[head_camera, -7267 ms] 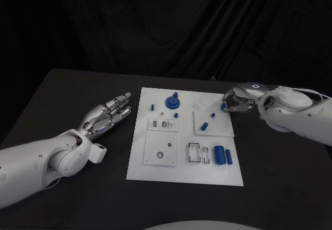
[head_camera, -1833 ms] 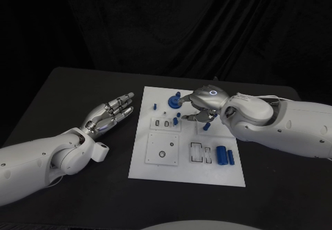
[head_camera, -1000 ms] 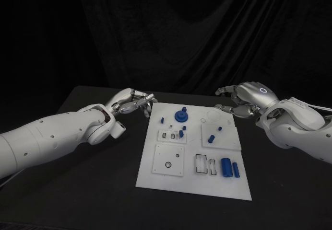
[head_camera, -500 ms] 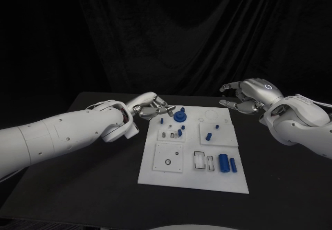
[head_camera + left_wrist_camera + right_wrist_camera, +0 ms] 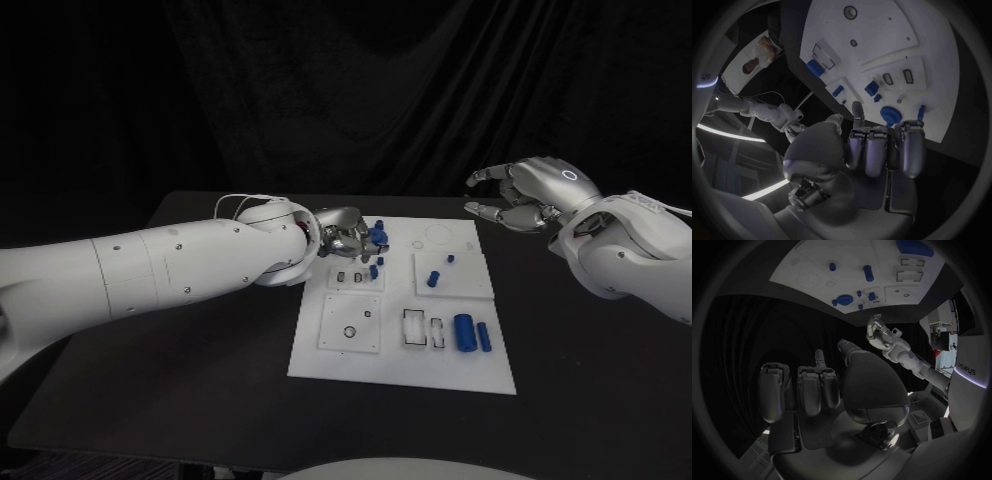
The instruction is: Assemble the parts on the task board
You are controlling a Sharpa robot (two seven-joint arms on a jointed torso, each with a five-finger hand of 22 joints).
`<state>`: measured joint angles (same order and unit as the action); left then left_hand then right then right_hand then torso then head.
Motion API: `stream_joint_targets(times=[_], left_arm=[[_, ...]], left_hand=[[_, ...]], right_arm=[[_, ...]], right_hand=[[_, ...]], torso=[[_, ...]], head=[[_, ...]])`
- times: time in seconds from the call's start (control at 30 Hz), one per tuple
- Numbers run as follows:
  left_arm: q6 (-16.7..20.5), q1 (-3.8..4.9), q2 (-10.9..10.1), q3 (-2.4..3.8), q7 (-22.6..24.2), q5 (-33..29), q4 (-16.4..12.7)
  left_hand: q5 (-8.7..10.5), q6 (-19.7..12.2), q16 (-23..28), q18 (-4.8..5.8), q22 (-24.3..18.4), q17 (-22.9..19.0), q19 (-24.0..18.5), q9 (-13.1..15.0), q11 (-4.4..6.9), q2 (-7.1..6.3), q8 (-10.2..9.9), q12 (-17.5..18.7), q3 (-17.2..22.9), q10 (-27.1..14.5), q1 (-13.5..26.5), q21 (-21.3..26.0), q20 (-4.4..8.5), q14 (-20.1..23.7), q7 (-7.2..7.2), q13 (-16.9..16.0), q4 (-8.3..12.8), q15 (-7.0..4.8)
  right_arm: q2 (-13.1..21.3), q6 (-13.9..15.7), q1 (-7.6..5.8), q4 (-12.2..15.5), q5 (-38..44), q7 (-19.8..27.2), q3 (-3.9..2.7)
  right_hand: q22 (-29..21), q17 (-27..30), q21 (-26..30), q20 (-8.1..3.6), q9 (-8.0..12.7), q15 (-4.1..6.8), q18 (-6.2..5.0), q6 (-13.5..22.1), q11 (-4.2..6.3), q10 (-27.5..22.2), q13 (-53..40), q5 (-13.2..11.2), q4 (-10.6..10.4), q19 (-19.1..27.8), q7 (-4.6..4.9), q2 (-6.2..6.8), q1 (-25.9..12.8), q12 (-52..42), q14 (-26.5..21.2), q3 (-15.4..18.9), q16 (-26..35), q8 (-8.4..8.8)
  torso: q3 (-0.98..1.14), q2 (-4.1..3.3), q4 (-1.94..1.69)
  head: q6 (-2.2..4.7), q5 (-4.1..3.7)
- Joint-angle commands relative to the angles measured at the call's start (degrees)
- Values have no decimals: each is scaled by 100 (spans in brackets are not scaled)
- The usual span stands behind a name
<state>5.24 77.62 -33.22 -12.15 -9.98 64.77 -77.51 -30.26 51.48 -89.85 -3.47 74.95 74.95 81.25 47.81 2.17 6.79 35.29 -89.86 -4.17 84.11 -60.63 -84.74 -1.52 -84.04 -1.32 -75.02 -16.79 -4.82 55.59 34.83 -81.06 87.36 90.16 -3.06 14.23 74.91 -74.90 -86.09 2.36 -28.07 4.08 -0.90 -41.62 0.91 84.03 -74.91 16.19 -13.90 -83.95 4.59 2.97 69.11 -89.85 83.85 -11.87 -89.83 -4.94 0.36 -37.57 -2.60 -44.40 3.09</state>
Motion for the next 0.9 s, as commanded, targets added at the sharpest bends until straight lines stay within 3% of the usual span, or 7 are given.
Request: stream_joint_targets(times=[0.03, 0.1, 0.13, 0.23, 0.4, 0.77, 0.9], left_arm=[[-460, 22, 74, 4, -976, 261, 2], [-409, 25, 124, 4, -1076, 266, -3], [-384, 26, 145, 4, -1115, 268, -4], [-314, 28, 200, 4, -1245, 272, -5], [-284, 29, 261, 4, -1465, 274, -16], [-457, 26, 396, 3, -1736, 275, 104], [-514, 25, 434, 3, -1791, 276, 153]], left_hand=[[-13, -22, -15, 22, 204, 1505, -2, 54, 40, -45, -103, -14, 103, 589, -111, 40, 19, -596, 14, -1498, 20, -37], [-12, 11, -15, 25, 219, 1505, 13, 92, 43, -96, -150, -14, 159, 589, -173, 41, 25, -596, 22, -1498, 23, -40], [2098, 211, -15, 46, 233, 1505, 22, 169, 48, 21, -97, -14, -61, 589, 103, 43, 5, -596, 60, -1498, 105, -85], [2063, 167, -15, 34, 256, 1505, 53, 238, 60, -19, -189, -14, -14, 589, -127, 39, 47, -596, 31, -1498, 171, -62], [2231, 321, -15, 36, 272, 1505, 86, 454, 92, -63, -168, -14, -89, 589, -145, 45, 67, -596, 68, -1498, 54, -88], [2514, 426, -15, 28, 232, 1505, 98, 829, 135, -51, -186, -14, -267, 589, 35, 99, 112, -596, 111, -1498, 23, -133], [2541, 439, -15, 28, 234, 1505, 102, 856, 138, -42, -194, -14, -277, 589, 50, 102, 115, -596, 115, -1498, 23, -135]], right_arm=[[-18, -48, 11, -12, 2, -105, -5], [-23, -59, 11, -16, 2, -113, -5], [-24, -62, 11, -18, 2, -116, -5], [-35, -65, 12, -30, 2, -118, -5], [-61, -74, 14, -44, 2, -132, -5], [-93, -72, 14, -55, 2, -164, -5], [-110, -83, 14, -67, 2, -183, -5]], right_hand=[[1383, -1510, -35, 44, 15, -45, -6, -76, -54, 597, -1509, 7, -25, -393, 2, -4, 73, -15, 615, -22, -17, -36], [1382, -1510, -33, 45, 20, -46, -7, -109, -54, 597, -1509, 7, -27, -392, 3, 2, 82, -15, 615, -22, -17, -45], [1383, -1510, -35, 45, 21, -46, -6, -112, -54, 597, -1509, 7, -27, -393, 3, 3, 82, -15, 615, -22, -17, -46], [1382, -1510, -35, 45, 23, -46, -6, -122, -55, 597, -1509, 7, -29, -393, 3, 4, 84, -15, 615, -22, -17, -48], [1382, -1510, -33, 45, 25, -46, -7, -135, -55, 597, -1509, 6, -33, -391, 4, 5, 83, -15, 615, -21, -17, -52], [1381, -1510, -31, 46, 37, -47, -8, -194, -56, 597, -1509, 7, -46, -390, 5, 9, 88, -15, 615, -20, -17, -66], [1380, -1510, -28, 47, 44, -46, -8, -217, -56, 597, -1509, 9, -39, -389, 6, 12, 107, -15, 615, -26, -17, -69]], torso=[[38, 32, -2], [49, 33, 9], [49, 33, 9], [63, 33, 24], [47, 24, 16], [103, -13, 50], [108, -11, 52]], head=[[-84, 27], [-113, 25], [-129, 22], [-173, 31], [-223, 9], [-259, 19], [-278, 23]])
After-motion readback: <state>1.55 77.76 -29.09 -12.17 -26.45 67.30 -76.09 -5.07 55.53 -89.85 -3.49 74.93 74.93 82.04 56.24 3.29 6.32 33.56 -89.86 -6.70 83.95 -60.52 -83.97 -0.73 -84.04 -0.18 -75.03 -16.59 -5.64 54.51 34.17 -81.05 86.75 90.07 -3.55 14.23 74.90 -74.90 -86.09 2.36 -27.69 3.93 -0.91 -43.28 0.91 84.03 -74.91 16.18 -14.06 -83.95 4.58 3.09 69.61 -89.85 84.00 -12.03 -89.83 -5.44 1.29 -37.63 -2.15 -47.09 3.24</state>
